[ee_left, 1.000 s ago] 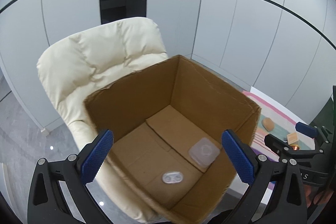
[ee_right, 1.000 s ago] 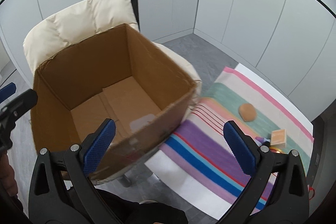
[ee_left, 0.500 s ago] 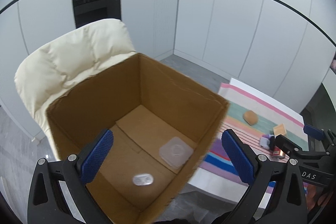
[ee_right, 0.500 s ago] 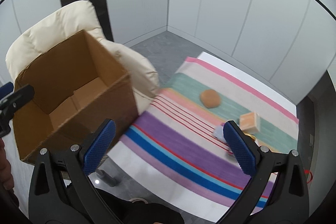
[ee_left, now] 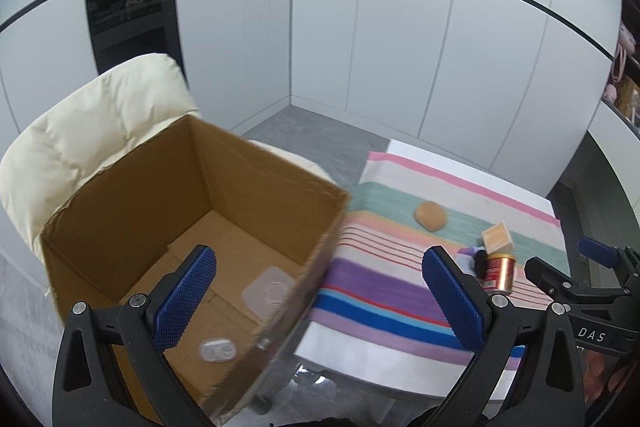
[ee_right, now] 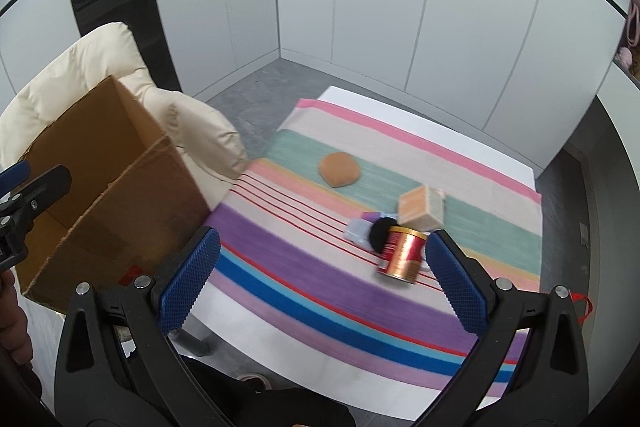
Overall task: Organize objects
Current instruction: 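Withdraw both tools from the cardboard box back over the table, then grasp the red-gold can with the left tool, then grasp the white compact with the right tool while the left tool lifts the can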
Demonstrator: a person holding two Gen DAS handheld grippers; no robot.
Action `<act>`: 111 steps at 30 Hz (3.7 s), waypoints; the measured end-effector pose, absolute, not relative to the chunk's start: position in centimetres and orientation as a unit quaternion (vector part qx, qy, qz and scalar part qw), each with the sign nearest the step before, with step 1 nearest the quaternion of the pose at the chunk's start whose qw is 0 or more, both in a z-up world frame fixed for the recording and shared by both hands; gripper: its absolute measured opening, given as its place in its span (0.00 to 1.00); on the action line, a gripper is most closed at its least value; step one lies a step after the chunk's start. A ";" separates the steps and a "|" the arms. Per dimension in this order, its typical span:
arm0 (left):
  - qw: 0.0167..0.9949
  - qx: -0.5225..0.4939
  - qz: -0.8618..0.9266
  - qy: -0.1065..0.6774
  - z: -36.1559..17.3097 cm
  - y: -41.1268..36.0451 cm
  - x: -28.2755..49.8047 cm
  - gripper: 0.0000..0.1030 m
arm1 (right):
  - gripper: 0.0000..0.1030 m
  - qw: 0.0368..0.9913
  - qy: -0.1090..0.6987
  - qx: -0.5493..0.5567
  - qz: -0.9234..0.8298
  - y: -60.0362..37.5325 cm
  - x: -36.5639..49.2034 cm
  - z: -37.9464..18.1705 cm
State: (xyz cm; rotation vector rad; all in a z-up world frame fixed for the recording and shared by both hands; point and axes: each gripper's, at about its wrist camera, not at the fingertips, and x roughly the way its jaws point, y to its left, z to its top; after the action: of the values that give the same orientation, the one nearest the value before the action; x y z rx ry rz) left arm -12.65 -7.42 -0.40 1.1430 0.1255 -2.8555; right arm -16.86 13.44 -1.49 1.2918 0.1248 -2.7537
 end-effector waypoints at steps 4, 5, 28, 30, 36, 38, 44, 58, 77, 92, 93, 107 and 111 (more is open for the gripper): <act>0.013 0.373 -0.927 0.034 -0.4 -5.3 -13.2 1.00 | 1.00 0.033 0.033 0.423 -0.905 15.5 -16.4 -1.3; 0.008 0.374 -0.927 0.031 -0.5 -4.6 -13.3 1.00 | 1.00 0.030 0.031 0.424 -0.905 16.1 -16.3 -1.4; -0.085 0.404 -0.911 -0.019 -1.8 7.3 -15.1 1.00 | 1.00 -0.043 -0.044 0.432 -0.900 28.9 -12.6 -1.7; -0.089 0.407 -0.909 -0.021 -2.1 8.1 -15.3 1.00 | 1.00 -0.049 -0.037 0.436 -0.898 29.4 -12.3 -2.1; -0.107 0.420 -0.901 -0.029 -3.0 10.5 -15.4 1.00 | 1.00 -0.057 -0.031 0.446 -0.893 30.7 -11.4 -3.1; -0.112 0.426 -0.897 -0.038 -3.8 11.6 -15.6 1.00 | 1.00 -0.060 -0.031 0.449 -0.891 31.1 -11.3 -3.4; -0.113 0.446 -0.886 -0.064 -6.5 14.1 -15.9 0.99 | 0.85 -0.052 -0.037 0.464 -0.884 32.4 -11.7 -4.9; -0.125 0.513 -0.848 -0.046 -14.4 18.7 -21.4 0.86 | 0.52 -0.054 -0.054 0.514 -0.855 35.7 -16.2 -11.6; -0.149 0.564 -0.812 -0.024 -17.9 18.4 -24.8 0.53 | 0.46 -0.026 -0.054 0.560 -0.827 35.0 -20.8 -20.0; -0.110 0.572 -0.812 -0.037 -17.7 12.1 -24.8 0.53 | 0.78 -0.002 -0.012 0.549 -0.836 27.6 -27.5 -22.6; -0.112 0.573 -0.811 -0.036 -17.7 12.1 -24.7 0.53 | 0.67 0.000 -0.008 0.547 -0.837 27.4 -27.6 -22.5; -0.137 0.547 -0.825 -0.047 -13.4 14.1 -22.0 0.53 | 0.58 -0.019 -0.054 0.551 -0.833 29.2 -22.5 -17.5; -0.142 0.535 -0.831 -0.050 -11.4 14.5 -20.7 0.53 | 0.58 -0.033 -0.064 0.544 -0.836 30.4 -20.5 -14.9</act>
State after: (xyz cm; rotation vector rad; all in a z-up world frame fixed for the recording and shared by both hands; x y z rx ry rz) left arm -20.74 14.52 -11.44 1.8530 -0.1723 -2.8772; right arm -20.54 30.36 -14.85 1.7476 -0.2068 -2.6822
